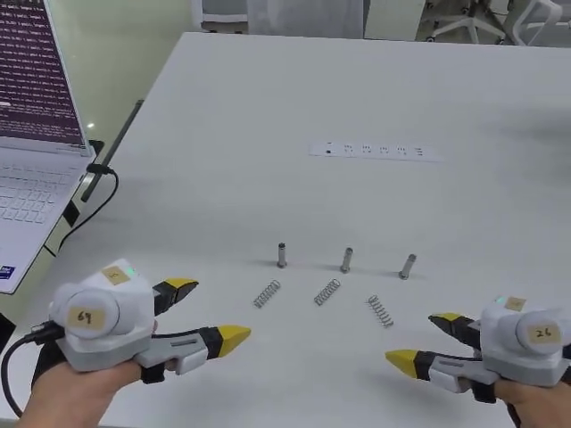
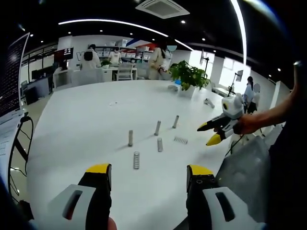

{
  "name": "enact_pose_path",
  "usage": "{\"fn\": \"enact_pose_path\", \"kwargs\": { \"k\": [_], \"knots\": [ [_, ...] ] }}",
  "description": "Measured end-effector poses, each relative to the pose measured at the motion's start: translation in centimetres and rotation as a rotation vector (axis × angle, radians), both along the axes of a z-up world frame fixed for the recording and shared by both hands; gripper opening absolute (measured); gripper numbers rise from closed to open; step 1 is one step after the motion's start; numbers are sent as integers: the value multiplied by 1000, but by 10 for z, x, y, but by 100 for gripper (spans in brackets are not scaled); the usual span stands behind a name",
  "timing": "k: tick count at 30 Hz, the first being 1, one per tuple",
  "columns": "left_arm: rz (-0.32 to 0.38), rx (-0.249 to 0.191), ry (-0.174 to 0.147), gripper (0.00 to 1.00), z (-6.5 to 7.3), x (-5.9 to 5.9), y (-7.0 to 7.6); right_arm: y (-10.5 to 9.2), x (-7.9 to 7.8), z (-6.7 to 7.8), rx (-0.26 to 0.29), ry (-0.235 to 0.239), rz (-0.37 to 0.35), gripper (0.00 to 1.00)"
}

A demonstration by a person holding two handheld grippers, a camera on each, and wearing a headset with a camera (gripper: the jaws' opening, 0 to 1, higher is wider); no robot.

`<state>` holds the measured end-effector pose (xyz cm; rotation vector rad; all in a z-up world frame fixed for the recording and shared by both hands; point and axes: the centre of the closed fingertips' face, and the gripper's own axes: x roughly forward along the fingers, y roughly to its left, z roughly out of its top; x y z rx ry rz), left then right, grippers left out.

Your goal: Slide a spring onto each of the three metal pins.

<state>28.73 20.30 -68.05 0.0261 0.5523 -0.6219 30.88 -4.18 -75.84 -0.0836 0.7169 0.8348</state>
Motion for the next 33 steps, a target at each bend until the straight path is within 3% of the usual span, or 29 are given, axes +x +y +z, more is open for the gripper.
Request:
{"fn": "enact_pose_path", "kwargs": {
  "k": [10,33],
  "knots": [
    [-12,6,4,58,-4,11,-2,-3,-5,8,3,-7,-8,63],
    [-22,19,44,55,-31,33,-10,-11,-20,14,8,-6,-42,62]
  ]
}}
